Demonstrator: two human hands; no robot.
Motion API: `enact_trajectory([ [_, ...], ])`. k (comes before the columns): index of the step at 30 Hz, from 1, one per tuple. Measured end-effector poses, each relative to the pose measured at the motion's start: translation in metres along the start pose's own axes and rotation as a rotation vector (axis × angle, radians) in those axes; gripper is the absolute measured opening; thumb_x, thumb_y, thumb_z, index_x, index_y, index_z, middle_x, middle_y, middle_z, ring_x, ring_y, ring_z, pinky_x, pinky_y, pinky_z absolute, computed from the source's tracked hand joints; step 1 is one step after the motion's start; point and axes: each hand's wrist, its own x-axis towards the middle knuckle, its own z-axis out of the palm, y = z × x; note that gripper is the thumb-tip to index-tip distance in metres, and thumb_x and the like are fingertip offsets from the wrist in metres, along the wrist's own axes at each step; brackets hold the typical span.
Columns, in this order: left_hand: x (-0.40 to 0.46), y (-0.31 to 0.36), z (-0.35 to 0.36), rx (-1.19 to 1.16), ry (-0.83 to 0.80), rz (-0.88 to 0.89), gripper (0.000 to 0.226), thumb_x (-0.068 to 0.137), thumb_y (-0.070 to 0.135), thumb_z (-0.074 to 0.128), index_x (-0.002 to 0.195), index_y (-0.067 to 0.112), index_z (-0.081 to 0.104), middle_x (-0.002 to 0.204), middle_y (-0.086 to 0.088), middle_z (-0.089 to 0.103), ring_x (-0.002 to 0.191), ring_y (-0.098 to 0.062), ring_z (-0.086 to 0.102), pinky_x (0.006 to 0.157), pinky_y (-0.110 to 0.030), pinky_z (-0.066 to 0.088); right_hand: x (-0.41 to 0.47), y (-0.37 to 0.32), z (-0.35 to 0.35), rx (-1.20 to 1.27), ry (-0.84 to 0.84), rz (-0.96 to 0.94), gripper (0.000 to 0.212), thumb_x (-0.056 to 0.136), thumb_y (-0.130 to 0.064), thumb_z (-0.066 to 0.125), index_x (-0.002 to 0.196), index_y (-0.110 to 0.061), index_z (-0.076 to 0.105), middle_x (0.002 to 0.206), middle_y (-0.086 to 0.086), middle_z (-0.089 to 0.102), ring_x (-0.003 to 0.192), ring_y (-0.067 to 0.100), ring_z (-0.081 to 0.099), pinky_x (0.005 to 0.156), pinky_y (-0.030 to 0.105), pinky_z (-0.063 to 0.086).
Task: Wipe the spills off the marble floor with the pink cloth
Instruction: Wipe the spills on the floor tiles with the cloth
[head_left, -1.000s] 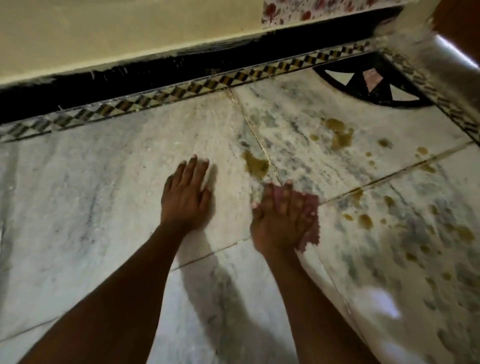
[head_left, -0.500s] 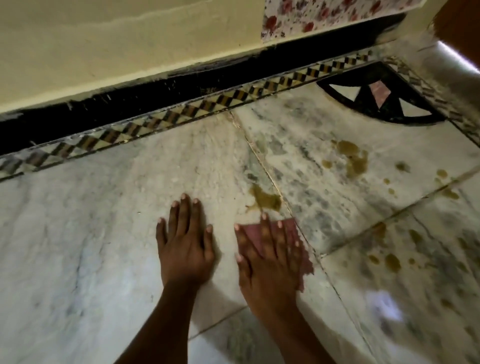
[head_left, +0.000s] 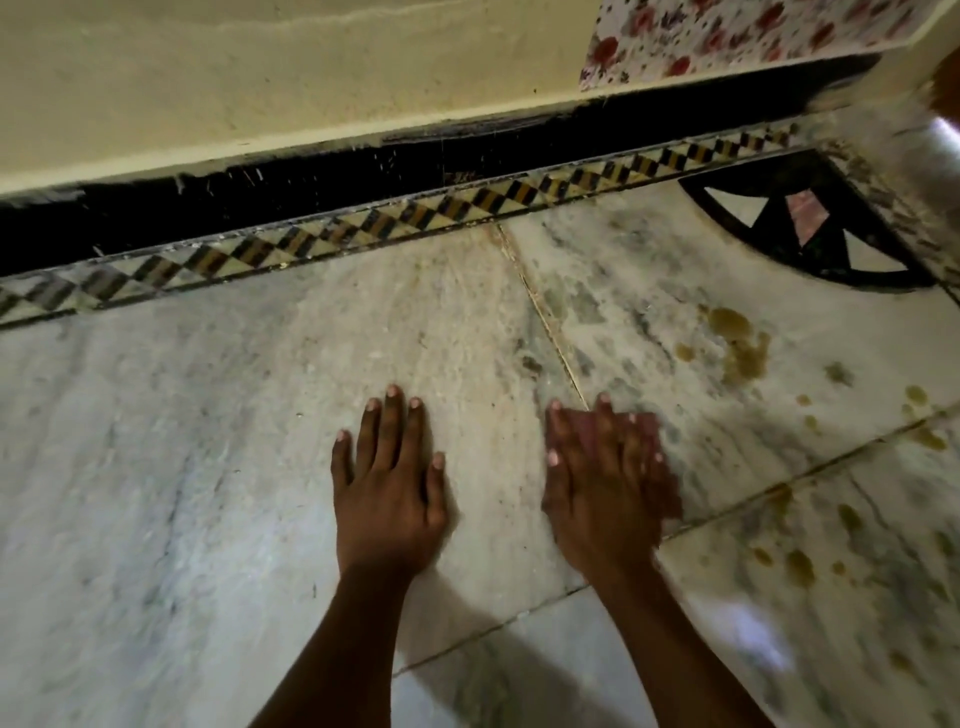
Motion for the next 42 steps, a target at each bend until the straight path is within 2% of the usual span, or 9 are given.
enact_trajectory([
  [4,0.000,-0.002,0.005,0.003,0.011,0.009,0.068,0.109,0.050,0.022,0.172,0.030,0.008,0.182,0.004,-0.001,0.169,-0.016,-0.002,0.135,-0.052,0.007,0.097,-0.054,-0.008,0.178,-0.080,0.258,0.057,0.111,-0.056,0.017,0.166,-0.054,0.003,0.181,-0.002,-0.011,0.167,0.036,-0.012,0.129,0.068,-0.004],
  [7,0.000,-0.001,0.004,0.000,-0.007,0.002,0.067,0.109,0.050,0.019,0.172,0.031,0.005,0.182,0.004,-0.004,0.169,-0.015,-0.005,0.136,-0.053,0.006,0.105,-0.088,-0.005,0.120,-0.149,-0.088,0.058,0.111,-0.056,0.020,0.166,-0.055,0.001,0.181,-0.007,-0.015,0.166,0.033,-0.016,0.129,0.068,-0.005],
  [11,0.001,0.002,-0.004,-0.007,-0.025,-0.002,0.068,0.109,0.048,0.022,0.172,0.026,0.012,0.182,0.002,0.000,0.169,-0.019,-0.001,0.135,-0.055,0.012,0.026,-0.030,0.005,0.009,-0.036,-0.414,0.057,0.108,-0.058,0.025,0.163,-0.062,0.011,0.180,-0.009,0.015,0.167,0.030,0.012,0.130,0.064,0.015],
  [14,0.001,0.000,-0.001,-0.002,-0.038,0.005,0.068,0.109,0.049,0.020,0.172,0.027,0.007,0.182,0.002,-0.004,0.169,-0.018,-0.004,0.136,-0.054,0.008,0.058,0.002,0.002,0.043,-0.032,-0.124,0.058,0.106,-0.061,0.022,0.163,-0.060,0.010,0.180,-0.003,0.019,0.165,0.039,0.014,0.128,0.069,0.015],
  [18,0.001,-0.001,0.003,-0.015,-0.018,-0.003,0.068,0.109,0.049,0.023,0.172,0.028,0.009,0.182,0.003,-0.001,0.169,-0.018,-0.003,0.136,-0.053,0.007,0.156,-0.069,-0.008,0.150,-0.129,0.192,0.062,0.108,-0.060,0.018,0.167,-0.049,0.001,0.181,0.002,-0.012,0.164,0.044,-0.017,0.125,0.076,-0.004],
  [24,0.001,0.001,-0.007,-0.029,-0.051,-0.018,0.069,0.108,0.047,0.026,0.172,0.025,0.015,0.182,0.001,0.003,0.169,-0.020,0.002,0.135,-0.054,0.010,0.050,-0.043,0.001,-0.010,-0.062,-0.476,0.058,0.109,-0.058,0.023,0.166,-0.053,0.014,0.181,-0.006,0.012,0.168,0.031,0.007,0.132,0.062,0.005],
  [31,0.002,0.000,0.001,-0.012,-0.021,-0.017,0.068,0.108,0.048,0.024,0.172,0.026,0.013,0.182,0.001,0.003,0.169,-0.019,0.001,0.135,-0.053,0.009,0.191,-0.059,-0.008,0.124,-0.112,0.024,0.064,0.105,-0.062,0.012,0.167,-0.049,0.004,0.181,0.000,-0.010,0.166,0.041,-0.011,0.128,0.069,-0.008],
  [37,0.000,0.005,-0.010,-0.014,-0.044,-0.021,0.068,0.108,0.048,0.023,0.172,0.026,0.014,0.182,0.002,0.001,0.169,-0.019,0.000,0.136,-0.053,0.008,0.092,-0.050,0.004,0.027,-0.067,-0.522,0.058,0.110,-0.057,0.023,0.167,-0.052,0.012,0.182,-0.004,0.008,0.168,0.031,0.008,0.132,0.062,0.002],
  [42,0.000,0.001,-0.004,-0.014,-0.024,0.000,0.068,0.108,0.048,0.023,0.172,0.026,0.015,0.182,0.001,0.004,0.169,-0.019,0.001,0.135,-0.054,0.010,0.127,-0.006,-0.014,0.080,-0.120,0.017,0.059,0.107,-0.062,0.014,0.165,-0.057,0.006,0.182,-0.004,-0.005,0.167,0.036,-0.005,0.131,0.066,-0.004],
])
